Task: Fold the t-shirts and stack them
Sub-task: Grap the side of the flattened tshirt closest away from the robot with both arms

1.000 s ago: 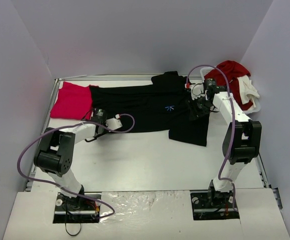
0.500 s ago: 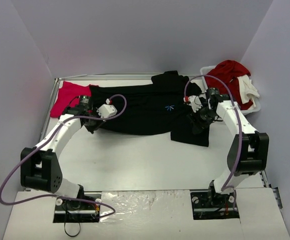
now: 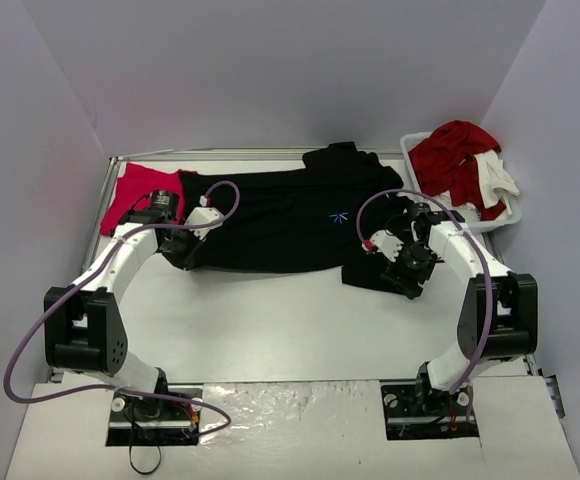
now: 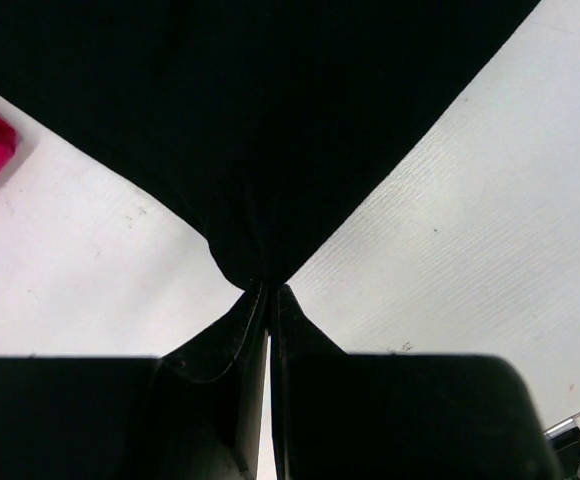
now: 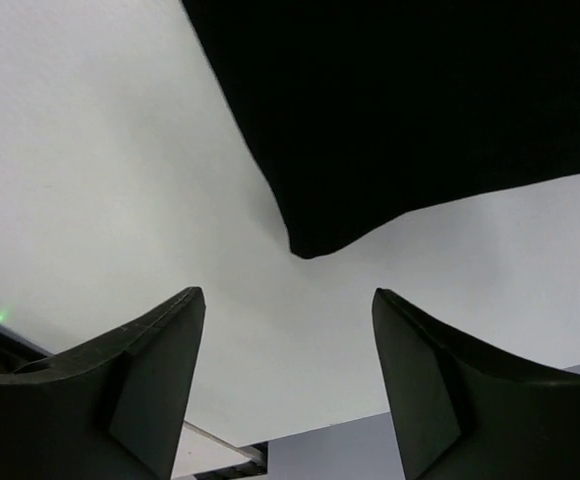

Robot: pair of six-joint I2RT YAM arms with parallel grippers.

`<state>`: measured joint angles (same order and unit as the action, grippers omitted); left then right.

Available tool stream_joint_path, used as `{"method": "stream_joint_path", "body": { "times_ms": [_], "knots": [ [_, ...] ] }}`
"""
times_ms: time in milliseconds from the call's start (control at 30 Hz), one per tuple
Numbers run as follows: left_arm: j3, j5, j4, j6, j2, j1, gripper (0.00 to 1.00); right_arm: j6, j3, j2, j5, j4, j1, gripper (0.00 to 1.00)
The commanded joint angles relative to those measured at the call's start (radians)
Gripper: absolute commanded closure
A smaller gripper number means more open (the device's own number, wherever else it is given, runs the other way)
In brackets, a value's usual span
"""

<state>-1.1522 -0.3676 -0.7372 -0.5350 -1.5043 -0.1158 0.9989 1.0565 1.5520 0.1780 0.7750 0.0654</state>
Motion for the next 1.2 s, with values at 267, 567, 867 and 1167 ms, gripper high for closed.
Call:
{"method": "stream_joint_path", "body": {
  "times_ms": [267,567,867,1167],
  "knots": [
    [-0.040,-0.017,-0.018,0.033,-0.004,0.022,0.98,-0.022,0.048,0.224,-0.058,-0.140,0.020,0.30],
    [-0.018,-0.044,-0.013,0.026,0.007,0.031,0.98,-0.089,0.060,0.297,-0.062,-0.059,0.068,1.00],
    [-0.029,-0.056,-0.018,0.015,0.013,0.034,0.98,0.075,0.328,0.128,0.183,0.411,0.068,1.00],
    [-0.021,-0.059,-0.022,0.010,-0.014,0.036,0.98,-0.041,0.629,0.558,0.236,0.325,-0.044,0.62]
  ]
}}
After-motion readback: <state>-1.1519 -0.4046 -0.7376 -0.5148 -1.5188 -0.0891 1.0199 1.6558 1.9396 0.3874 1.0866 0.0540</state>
